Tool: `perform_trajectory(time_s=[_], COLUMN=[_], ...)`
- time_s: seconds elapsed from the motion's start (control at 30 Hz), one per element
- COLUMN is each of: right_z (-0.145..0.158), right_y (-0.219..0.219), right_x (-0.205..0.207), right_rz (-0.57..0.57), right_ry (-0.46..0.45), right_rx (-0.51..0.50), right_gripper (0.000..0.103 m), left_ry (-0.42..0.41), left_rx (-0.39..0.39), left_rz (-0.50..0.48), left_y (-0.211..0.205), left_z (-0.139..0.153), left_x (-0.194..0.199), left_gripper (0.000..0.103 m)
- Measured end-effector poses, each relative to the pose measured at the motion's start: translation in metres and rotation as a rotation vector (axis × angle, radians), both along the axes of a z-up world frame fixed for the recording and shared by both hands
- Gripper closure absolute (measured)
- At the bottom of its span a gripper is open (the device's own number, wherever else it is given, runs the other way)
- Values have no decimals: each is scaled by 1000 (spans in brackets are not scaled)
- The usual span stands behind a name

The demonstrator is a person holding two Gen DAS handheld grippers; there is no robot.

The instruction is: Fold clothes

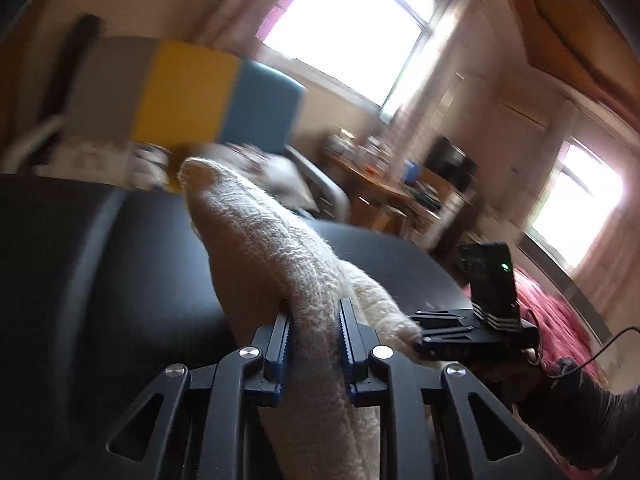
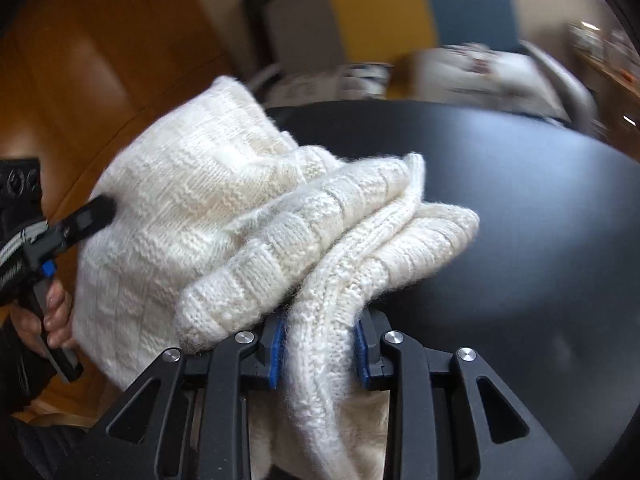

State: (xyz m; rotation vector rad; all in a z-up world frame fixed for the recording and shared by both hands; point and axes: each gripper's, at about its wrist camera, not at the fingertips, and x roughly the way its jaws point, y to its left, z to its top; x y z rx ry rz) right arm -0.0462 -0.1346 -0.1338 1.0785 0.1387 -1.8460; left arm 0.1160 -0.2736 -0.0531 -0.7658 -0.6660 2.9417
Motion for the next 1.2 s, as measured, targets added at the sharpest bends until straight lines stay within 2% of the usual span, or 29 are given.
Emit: perform_trajectory(time_s=[0.17,0.27,0.37,0.43,0.47,0.5,0.57,0.6,0.63,0.7,0.83,0.9,1.0,1.07,1.1,1.13,1.17,1.2], right_z=[3,5,4,-16,-25,-33,-38,-37,-36,-27,10,31,53,52,42,32,18,-5], right_y=[-116,-185,-251,-275,-287,-296,-298,-298,-297,-290,-259,-248,-245,-258,-270,-282,-297,-315], right_x=[9,14,18,11,7,2,-15,-24,-30,-33,-31,-16,29,63,70,76,76,62], right_rz=[206,330,441,434,431,423,383,373,367,367,325,385,587,700,715,730,724,668], right_ry=[28,45,58,41,32,18,-30,-29,-28,-13,127,158,168,236,283,329,368,388], right_rx=[20,32,50,99,123,138,126,131,135,147,119,72,11,36,80,124,180,266], right_gripper=[74,75,74,74,70,61,51,43,41,39,38,38,38,38,38,38,39,39], left_ry=[36,29,-56,-134,-164,-189,-227,-242,-251,-262,-256,-209,-130,-120,-123,-154,-222,-302], left_rx=[-49,-26,39,87,100,113,122,102,75,36,-3,-40,-102,-125,-132,-141,-131,-112], left_rz=[243,381,515,587,614,644,668,681,685,687,716,733,722,703,691,686,684,682], left_y=[-63,-96,-126,-139,-143,-147,-149,-147,-144,-139,-130,-124,-121,-122,-124,-128,-134,-141], left_z=[14,7,-25,-50,-60,-68,-74,-73,-71,-65,-51,-39,-20,-17,-17,-21,-33,-48], left_x=[59,85,104,113,118,123,129,131,133,137,140,145,140,125,115,104,92,81], left_gripper=[83,84,84,83,83,82,81,81,81,81,82,82,81,80,79,77,77,77])
